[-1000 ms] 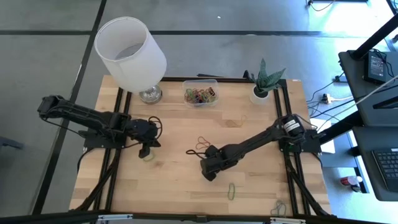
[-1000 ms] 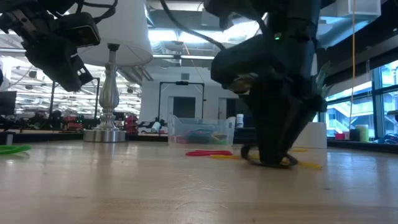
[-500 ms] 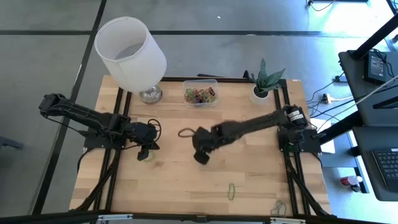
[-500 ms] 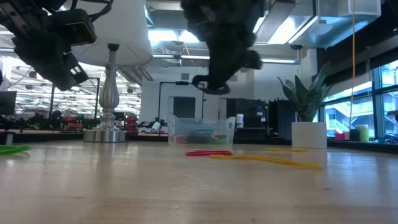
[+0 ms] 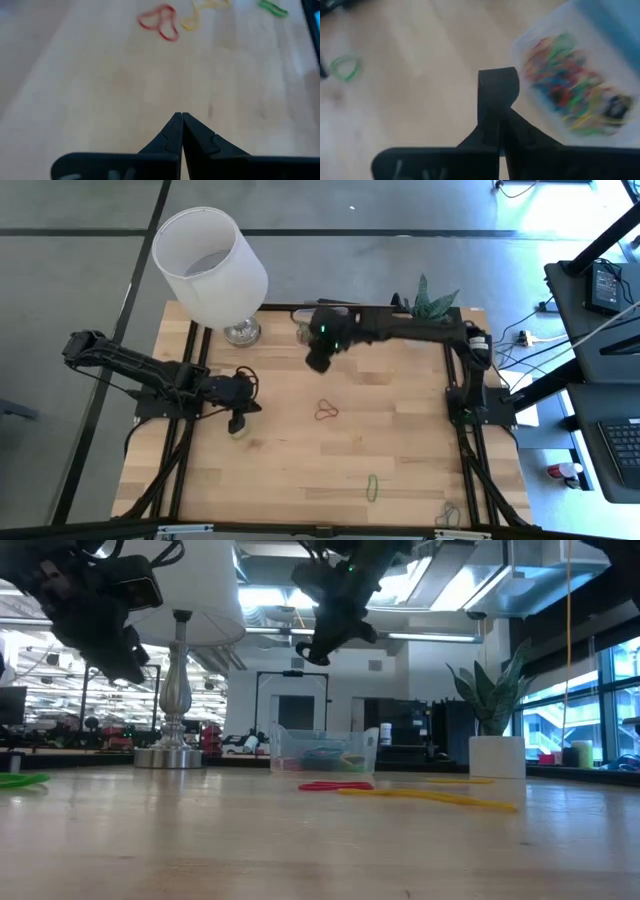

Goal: Pick and place rubber bands into bin
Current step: Put the black rubber band into the transparent bin, then put the top green rubber band into the transparent bin

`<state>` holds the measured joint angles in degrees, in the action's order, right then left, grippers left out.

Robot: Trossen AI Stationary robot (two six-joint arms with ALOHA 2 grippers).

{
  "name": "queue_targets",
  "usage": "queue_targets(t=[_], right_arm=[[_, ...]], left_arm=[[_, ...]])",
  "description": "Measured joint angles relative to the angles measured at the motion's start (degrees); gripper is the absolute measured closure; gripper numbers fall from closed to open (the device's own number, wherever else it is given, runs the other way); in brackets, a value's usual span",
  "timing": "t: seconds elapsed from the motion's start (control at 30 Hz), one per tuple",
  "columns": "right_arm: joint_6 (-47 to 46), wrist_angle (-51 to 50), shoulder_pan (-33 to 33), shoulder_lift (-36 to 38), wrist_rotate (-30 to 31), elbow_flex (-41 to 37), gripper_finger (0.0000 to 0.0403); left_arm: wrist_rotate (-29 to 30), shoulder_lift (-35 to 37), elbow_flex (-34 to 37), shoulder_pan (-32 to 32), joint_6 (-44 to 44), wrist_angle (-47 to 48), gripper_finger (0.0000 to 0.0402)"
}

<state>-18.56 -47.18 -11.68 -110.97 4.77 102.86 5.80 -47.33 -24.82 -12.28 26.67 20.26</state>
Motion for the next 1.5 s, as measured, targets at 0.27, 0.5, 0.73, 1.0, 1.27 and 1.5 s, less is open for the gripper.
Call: queue_targets(t=[0.27, 0.5, 0.73, 1.0, 1.27, 1.5], right_arm=[[9.4, 1.3, -10.2, -3.6, -3.2, 2.1, 0.04], [14.4, 2.2, -14.9, -12.2, -6.6, 2.0, 0.0401], [16.1, 6.2, -15.9, -17.5, -10.2, 1.9, 0.0383], [15.9, 7.4, -16.5, -16.5, -10.5, 2.7, 0.0323], [14.3, 1.3, -17.0, -16.3, -10.5, 9.3, 0.0254], [11.1, -3.4, -16.7, -16.2, -10.4, 14.0, 0.0232]], left_arm=[[11.0, 0.0, -0.1, 0.0, -0.4, -2.7, 0.0399], [16.4, 0.0, -0.1, 0.2, 2.6, -2.8, 0.04], [16.8, 0.0, -0.1, 1.4, 4.9, -2.9, 0.04], [16.8, 0.0, -0.1, 1.7, 5.8, -3.1, 0.04], [13.8, 0.0, -0.1, 1.7, 5.6, -3.2, 0.04], [8.9, 0.0, -0.1, 1.7, 5.6, -3.1, 0.0399]])
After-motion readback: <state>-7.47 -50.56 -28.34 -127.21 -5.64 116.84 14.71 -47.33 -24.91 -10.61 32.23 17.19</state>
